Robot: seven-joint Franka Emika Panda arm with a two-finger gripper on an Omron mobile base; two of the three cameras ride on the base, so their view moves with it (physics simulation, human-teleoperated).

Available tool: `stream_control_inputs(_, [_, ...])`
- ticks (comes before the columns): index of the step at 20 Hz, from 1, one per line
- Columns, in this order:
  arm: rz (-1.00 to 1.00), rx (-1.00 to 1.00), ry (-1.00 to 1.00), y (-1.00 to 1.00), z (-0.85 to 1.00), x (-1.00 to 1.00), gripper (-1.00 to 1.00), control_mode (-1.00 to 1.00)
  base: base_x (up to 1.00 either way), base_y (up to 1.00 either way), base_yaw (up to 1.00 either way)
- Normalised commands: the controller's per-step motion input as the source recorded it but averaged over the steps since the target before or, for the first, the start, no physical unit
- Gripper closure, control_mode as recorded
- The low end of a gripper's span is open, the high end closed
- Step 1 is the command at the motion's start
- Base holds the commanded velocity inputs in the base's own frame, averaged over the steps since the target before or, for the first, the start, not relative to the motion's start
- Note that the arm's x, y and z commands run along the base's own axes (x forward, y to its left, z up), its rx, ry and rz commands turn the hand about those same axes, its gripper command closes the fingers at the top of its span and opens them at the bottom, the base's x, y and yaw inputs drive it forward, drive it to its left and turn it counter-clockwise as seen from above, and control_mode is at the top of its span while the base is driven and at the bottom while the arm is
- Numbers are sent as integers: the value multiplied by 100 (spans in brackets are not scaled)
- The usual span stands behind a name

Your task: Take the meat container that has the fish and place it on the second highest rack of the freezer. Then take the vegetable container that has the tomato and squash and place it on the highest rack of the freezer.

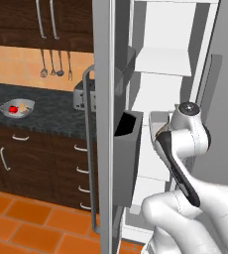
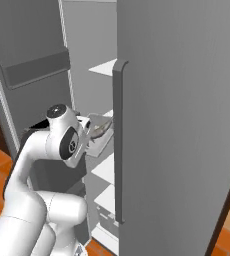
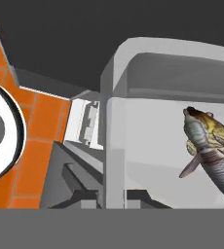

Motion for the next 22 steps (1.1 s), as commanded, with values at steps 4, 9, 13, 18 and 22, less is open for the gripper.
stream_control_inputs(4, [0, 0, -1, -35, 0, 61, 100, -100, 0, 0, 0])
stream_control_inputs(9, [-1, 0, 0, -31, 0, 57, 100, -100, 0, 0, 0])
stream_control_inputs(13, [-5, 0, 0, -8, 1, 61, 100, -100, 0, 0, 0])
stream_control_inputs(18, [-5, 0, 0, 0, 0, 66, 100, -100, 0, 0, 0])
stream_control_inputs(22, [-3, 0, 0, 0, 0, 68, 100, -100, 0, 0, 0])
